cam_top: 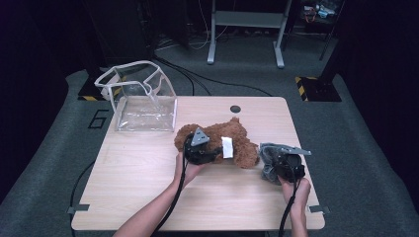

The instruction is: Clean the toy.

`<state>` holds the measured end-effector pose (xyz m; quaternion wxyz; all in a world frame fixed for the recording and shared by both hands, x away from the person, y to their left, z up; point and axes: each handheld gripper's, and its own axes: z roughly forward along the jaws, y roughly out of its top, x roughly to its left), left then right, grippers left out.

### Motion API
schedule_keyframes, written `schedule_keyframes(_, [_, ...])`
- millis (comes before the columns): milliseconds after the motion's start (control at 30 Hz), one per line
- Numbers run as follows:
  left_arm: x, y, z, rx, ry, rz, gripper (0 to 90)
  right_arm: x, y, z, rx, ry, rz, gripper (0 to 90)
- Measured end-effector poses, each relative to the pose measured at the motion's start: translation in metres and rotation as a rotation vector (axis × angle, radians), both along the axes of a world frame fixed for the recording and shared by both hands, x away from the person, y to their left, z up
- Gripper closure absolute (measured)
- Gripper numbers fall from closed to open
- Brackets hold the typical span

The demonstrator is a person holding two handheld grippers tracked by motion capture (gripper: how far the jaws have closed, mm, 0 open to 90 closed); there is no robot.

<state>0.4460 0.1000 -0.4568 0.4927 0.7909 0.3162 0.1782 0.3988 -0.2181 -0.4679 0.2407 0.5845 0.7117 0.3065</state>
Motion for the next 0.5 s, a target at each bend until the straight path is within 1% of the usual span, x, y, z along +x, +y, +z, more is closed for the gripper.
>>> schedule_keyframes(33, [-0.001,0.000,0.000,0.005,-0.004,0.007,48.1,0.000,0.000,0.000,-0.006,0.004,0.003,76.2])
schedule_keyframes(67, [-0.004,0.000,0.000,0.016,-0.023,0.023,45.1,0.000,0.000,0.000,-0.005,0.005,0.003,76.3])
schedule_keyframes(100, [-0.005,0.002,0.000,0.026,-0.033,0.030,41.4,0.000,0.000,0.000,-0.005,0.003,0.003,76.3])
schedule_keyframes(167, [-0.009,0.005,-0.001,0.033,-0.056,0.053,36.6,0.000,0.000,0.000,-0.007,0.003,0.005,76.2])
schedule_keyframes(233, [-0.012,0.010,-0.001,0.040,-0.071,0.072,33.8,0.000,0.000,0.001,-0.006,0.008,0.005,76.3])
schedule_keyframes(300, [-0.016,0.015,-0.003,0.035,-0.089,0.099,32.5,0.000,0.000,0.001,-0.005,0.005,0.004,76.3])
schedule_keyframes(333, [-0.018,0.017,-0.003,0.032,-0.097,0.107,31.8,0.001,0.000,0.000,-0.004,0.001,0.007,76.3])
schedule_keyframes(400, [-0.021,0.021,-0.004,0.040,-0.112,0.117,30.1,0.001,0.001,0.000,-0.003,0.005,0.006,76.3])
schedule_keyframes(433, [-0.023,0.022,-0.004,0.036,-0.116,0.124,29.1,0.001,0.002,0.000,0.003,0.009,0.000,76.3])
schedule_keyframes(500, [-0.026,0.027,-0.004,0.045,-0.132,0.138,27.0,0.002,0.003,0.000,0.003,0.003,0.006,76.3])
